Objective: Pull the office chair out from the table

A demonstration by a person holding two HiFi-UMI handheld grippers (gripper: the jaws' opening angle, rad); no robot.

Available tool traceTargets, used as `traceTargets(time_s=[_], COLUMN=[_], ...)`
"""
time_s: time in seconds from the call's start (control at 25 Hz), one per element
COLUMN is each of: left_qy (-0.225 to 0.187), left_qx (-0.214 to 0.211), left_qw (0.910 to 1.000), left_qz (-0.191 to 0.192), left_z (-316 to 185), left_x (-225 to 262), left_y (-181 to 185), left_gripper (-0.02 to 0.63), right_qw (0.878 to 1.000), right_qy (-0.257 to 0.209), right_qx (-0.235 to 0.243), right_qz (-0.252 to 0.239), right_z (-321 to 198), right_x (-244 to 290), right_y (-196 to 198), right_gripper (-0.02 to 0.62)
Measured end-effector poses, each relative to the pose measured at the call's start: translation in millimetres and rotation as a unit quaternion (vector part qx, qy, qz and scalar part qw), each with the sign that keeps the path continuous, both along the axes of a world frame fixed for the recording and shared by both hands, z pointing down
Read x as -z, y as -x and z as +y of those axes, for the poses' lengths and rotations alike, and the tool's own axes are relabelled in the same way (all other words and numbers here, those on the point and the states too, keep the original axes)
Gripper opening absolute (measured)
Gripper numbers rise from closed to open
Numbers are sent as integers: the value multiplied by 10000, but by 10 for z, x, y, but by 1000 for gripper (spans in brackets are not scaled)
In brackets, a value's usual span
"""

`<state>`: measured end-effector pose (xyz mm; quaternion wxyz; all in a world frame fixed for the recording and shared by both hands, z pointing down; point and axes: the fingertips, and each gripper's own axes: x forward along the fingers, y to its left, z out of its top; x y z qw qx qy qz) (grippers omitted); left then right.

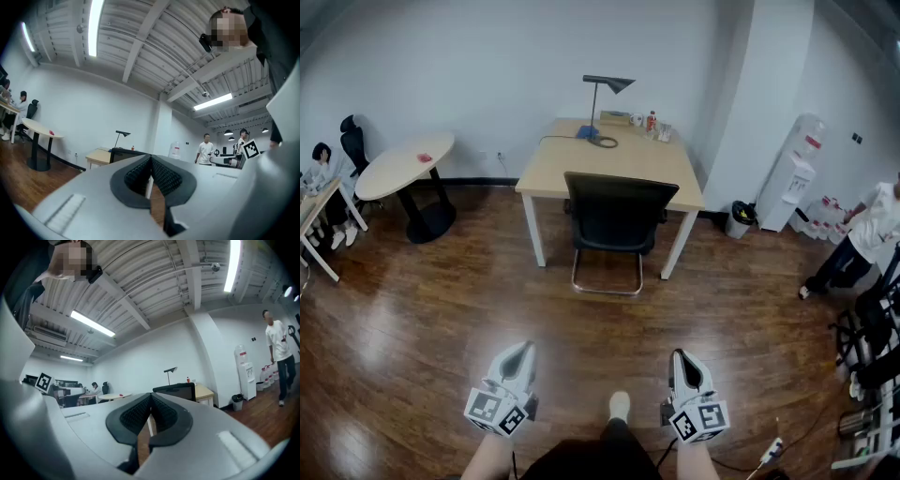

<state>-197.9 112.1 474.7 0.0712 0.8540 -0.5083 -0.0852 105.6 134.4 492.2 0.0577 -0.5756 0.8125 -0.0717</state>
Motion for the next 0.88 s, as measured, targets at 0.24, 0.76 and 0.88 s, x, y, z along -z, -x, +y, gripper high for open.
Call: traceTargets(time_s=[0.24,0.76,0.88], left_qy=[-39,-167,-122], left_qx=[92,282,309], left_qw=[9999,9994,9994], left_qz=[-21,-54,-124], left_z=[-719,-2020,-2188], left_x=[47,199,152], left_y=[-368,-1183,-1258], left_gripper=[2,2,2], right_qw=[10000,9995,9994], right_qy=[-46,-116,-38], right_qx=[67,290,334], right_qz=[45,75,63], right_z=[-745,-2183,-2361], right_x=[43,197,103], right_y=[-416,-1303,-1383], right_gripper=[14,14,14])
